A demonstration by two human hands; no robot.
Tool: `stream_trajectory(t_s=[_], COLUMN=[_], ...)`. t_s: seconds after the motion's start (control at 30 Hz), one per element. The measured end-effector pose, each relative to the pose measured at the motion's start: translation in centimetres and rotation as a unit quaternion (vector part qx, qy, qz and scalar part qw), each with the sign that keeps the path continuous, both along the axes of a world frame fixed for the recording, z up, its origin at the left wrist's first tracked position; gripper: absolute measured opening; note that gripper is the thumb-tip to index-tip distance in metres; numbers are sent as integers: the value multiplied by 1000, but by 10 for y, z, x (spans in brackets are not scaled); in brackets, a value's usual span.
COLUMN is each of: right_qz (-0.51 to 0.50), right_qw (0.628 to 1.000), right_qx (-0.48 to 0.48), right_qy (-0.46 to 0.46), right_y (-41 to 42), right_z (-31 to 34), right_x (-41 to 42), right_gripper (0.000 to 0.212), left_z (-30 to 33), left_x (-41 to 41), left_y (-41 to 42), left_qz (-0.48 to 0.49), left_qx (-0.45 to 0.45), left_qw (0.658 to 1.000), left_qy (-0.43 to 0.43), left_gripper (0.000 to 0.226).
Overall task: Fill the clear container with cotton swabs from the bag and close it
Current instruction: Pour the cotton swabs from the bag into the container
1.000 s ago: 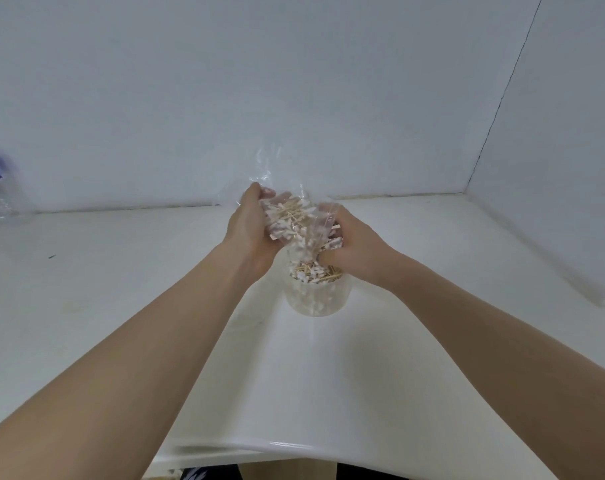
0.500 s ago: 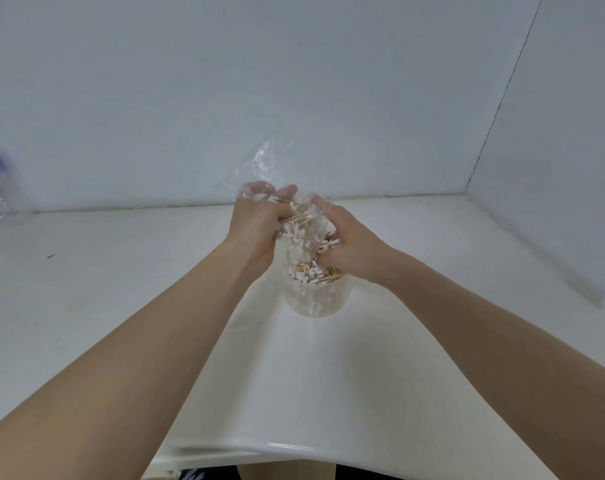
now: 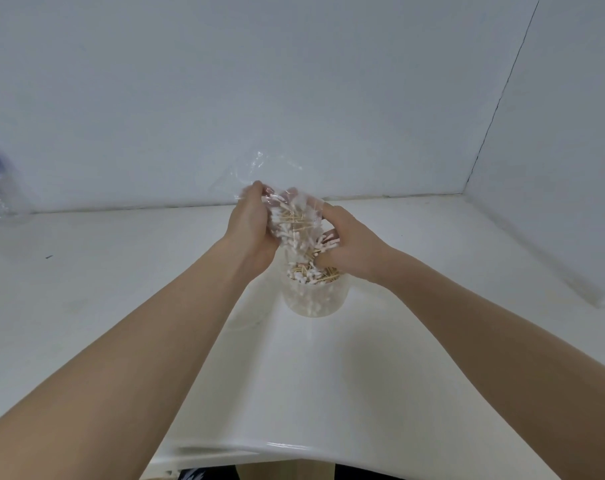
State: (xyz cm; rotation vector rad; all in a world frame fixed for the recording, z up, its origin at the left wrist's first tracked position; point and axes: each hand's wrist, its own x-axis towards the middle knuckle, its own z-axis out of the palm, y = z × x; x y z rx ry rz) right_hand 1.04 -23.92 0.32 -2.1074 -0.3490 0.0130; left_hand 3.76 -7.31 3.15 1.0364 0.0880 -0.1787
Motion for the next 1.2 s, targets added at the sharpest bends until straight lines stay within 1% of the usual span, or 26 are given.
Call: stream_trajectory(t_s=[0.03, 0.07, 0.13, 0.17, 0.2, 0.3, 0.4, 0.43, 0.5, 0.57, 0.6, 0.7, 0.8, 0.87, 0.97, 1.07, 1.17, 1.2], right_qz=[2, -2, -6, -6, -10, -18, -19, -22, -18, -16, -18, -26, -35, -44, -46, -34, -12, -12], right_qw=[1000, 1000, 1000, 1000, 1000, 998, 999, 999, 999, 999, 999, 999, 997, 995, 998, 999, 999, 999], right_qx=[-7, -8, 3, 1, -19, -51, -25, -9, 11, 16, 16, 3, -65, -89, -50, -3, 13, 13], right_qy=[-4, -1, 10, 18, 19, 16, 26, 37, 43, 41, 43, 37, 9, -6, -15, 17, 31, 37], right_y=[1, 2, 4, 4, 4, 7, 4, 3, 3, 6, 8, 10, 8, 6, 5, 8, 8, 9], right_z=[3, 4, 9, 9, 8, 8, 12, 12, 14, 13, 14, 14, 12, 10, 10, 12, 13, 14], right_x=[-1, -2, -4, -4, -2, -1, -3, -5, -6, -5, -5, -4, -1, 0, -3, -5, -4, -2], right_gripper=[98, 92, 62, 51, 47, 51, 46, 48, 65, 82, 86, 79, 65, 61, 68, 73, 91, 92], left_z=[0, -1, -1, 0, 0, -1, -4, -4, -2, -1, 0, 1, 0, -2, -4, -4, -2, -1], left_x=[-1, -1, 1, 2, 3, 7, 10, 9, 7, 4, 3, 3, 8, 10, 11, 11, 10, 9], left_y=[-1, -1, 0, 1, 1, 7, 12, 12, 10, 6, 5, 4, 8, 11, 12, 11, 8, 6], left_qz=[-1, -2, -7, -8, -4, 7, 14, 14, 8, 3, 2, 5, 15, 21, 26, 24, 23, 20], left_qx=[1, 2, 0, -5, -12, -43, -47, -56, -69, -65, -63, -60, -57, -65, -72, -81, -84, -83], left_qw=[1000, 1000, 1000, 1000, 1000, 999, 999, 998, 997, 998, 998, 998, 998, 998, 997, 996, 996, 996], left_qy=[3, 3, 1, 1, 1, 3, 10, 13, 17, 17, 14, 10, 8, 15, 24, 24, 24, 23], left_gripper=[26, 26, 26, 26, 27, 27, 24, 24, 28, 36, 35, 25, 25, 25, 25, 22, 22, 24])
